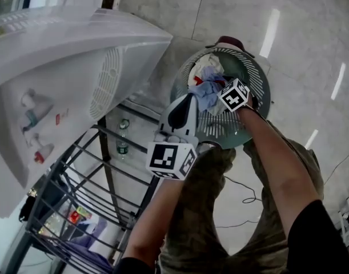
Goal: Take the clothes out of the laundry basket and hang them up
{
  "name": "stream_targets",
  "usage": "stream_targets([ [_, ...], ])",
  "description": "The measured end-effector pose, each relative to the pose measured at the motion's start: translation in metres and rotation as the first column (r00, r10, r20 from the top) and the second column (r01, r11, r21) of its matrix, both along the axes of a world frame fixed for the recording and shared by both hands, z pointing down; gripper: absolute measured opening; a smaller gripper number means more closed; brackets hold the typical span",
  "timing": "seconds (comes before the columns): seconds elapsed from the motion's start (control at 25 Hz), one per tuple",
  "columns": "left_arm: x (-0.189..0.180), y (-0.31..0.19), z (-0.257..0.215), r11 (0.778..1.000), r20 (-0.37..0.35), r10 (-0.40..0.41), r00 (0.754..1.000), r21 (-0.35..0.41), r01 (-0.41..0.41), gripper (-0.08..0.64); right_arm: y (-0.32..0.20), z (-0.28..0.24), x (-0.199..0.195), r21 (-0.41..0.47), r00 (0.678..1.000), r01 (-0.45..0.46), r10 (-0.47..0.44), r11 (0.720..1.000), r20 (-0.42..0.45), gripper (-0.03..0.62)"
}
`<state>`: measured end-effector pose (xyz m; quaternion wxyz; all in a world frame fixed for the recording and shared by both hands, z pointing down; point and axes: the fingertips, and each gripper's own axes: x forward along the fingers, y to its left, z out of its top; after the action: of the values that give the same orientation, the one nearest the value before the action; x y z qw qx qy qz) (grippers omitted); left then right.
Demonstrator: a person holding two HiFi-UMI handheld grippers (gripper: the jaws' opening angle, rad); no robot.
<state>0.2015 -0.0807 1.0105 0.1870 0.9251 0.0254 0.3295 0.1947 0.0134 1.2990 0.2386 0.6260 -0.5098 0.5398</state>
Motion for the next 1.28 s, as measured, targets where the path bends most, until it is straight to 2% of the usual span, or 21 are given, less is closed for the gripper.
stream_targets([
  [0.08, 0.001, -0.001, 0.010, 1.000, -0.002, -0.001, 1.000, 0.001, 0.001, 0.008, 0.000, 0.010, -0.007, -0.001, 0.999, 0.042, -0.042, 0.999, 0.010, 0.106],
  [0.28, 0.003, -0.008, 0.028, 0.999, 0.004, -0.043, 0.999, -0.002, 0.043, 0.008, 0.003, 0.032, -0.014, -0.042, 0.999, 0.048, -0.047, 0.998, 0.025, 0.107],
  [0.4, -0.001, -0.005, 0.031, 0.999, 0.010, -0.033, 0.999, 0.003, 0.033, 0.008, 0.007, 0.042, -0.015, -0.071, 0.998, 0.056, -0.054, 0.996, 0.026, 0.101],
  [0.48, -0.007, -0.007, 0.032, 0.999, 0.021, -0.032, 0.999, 0.008, 0.032, 0.008, 0.009, 0.040, -0.017, -0.072, 0.999, 0.038, -0.036, 0.997, 0.036, 0.030],
  [0.6, -0.017, -0.014, 0.030, 0.998, 0.043, -0.070, 0.997, 0.011, 0.070, 0.008, 0.008, 0.025, -0.016, -0.059, 0.999, 0.012, -0.009, 0.998, 0.042, 0.014],
  [0.76, -0.034, -0.012, 0.018, 0.995, 0.099, -0.096, 0.990, 0.015, 0.095, 0.008, 0.003, -0.018, -0.027, 0.002, 0.998, 0.009, -0.009, 1.000, 0.068, 0.009],
  [1.04, -0.053, 0.008, -0.041, 0.998, 0.154, -0.058, 0.986, -0.002, 0.059, 0.008, -0.012, -0.128, -0.043, 0.127, 0.995, 0.047, -0.058, 0.991, 0.086, 0.006],
  [1.28, -0.062, -0.009, -0.097, 0.999, 0.175, -0.042, 0.984, 0.030, 0.038, 0.008, -0.028, -0.244, -0.042, 0.269, 0.995, 0.034, -0.057, 0.963, 0.077, 0.005],
])
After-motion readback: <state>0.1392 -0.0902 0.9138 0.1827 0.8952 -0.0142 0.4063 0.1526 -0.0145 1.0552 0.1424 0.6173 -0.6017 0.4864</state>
